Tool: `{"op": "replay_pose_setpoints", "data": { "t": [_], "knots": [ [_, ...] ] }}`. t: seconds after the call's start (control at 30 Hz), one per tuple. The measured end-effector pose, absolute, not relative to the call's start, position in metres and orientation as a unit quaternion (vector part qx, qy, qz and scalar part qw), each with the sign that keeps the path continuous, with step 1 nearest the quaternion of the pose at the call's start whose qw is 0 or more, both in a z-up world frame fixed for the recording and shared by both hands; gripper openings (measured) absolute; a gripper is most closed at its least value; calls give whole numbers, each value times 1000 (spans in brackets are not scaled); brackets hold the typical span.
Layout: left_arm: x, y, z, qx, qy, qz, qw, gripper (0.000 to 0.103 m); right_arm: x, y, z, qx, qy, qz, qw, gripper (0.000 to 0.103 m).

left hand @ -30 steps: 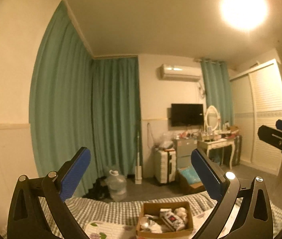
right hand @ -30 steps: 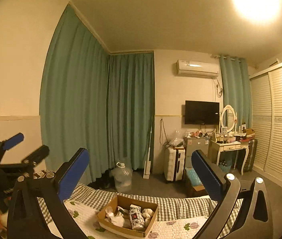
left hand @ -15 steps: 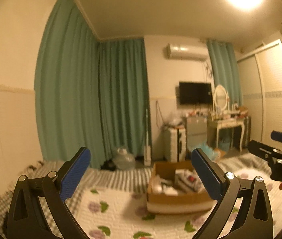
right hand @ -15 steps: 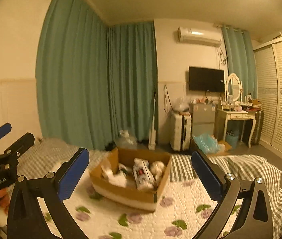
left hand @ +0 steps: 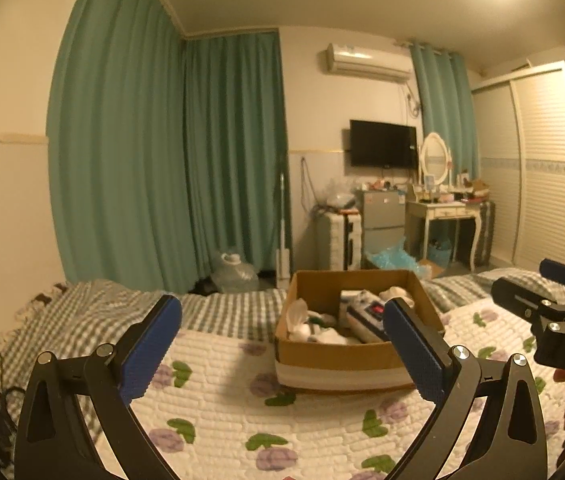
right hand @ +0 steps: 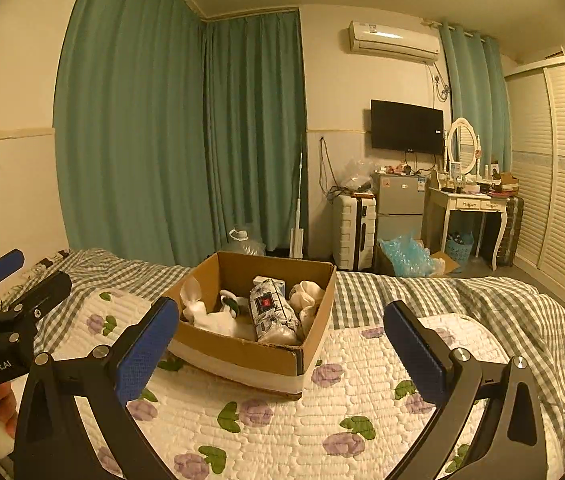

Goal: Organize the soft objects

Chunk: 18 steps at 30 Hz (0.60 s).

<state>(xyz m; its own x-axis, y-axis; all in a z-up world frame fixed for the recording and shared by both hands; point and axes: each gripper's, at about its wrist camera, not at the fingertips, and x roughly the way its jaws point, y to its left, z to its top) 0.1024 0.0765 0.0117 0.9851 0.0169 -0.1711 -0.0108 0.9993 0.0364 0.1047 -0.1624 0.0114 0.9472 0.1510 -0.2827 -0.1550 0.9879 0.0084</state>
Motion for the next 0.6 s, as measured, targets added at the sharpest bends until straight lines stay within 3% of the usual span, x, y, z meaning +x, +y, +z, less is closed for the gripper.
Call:
{"op": "replay_pose_setpoints", "data": {
  "t": [0.6],
  "knots": [
    [100,84,3,1,104,3,995,103,94,-150,12,-20,144,77,986,103]
  ]
}}
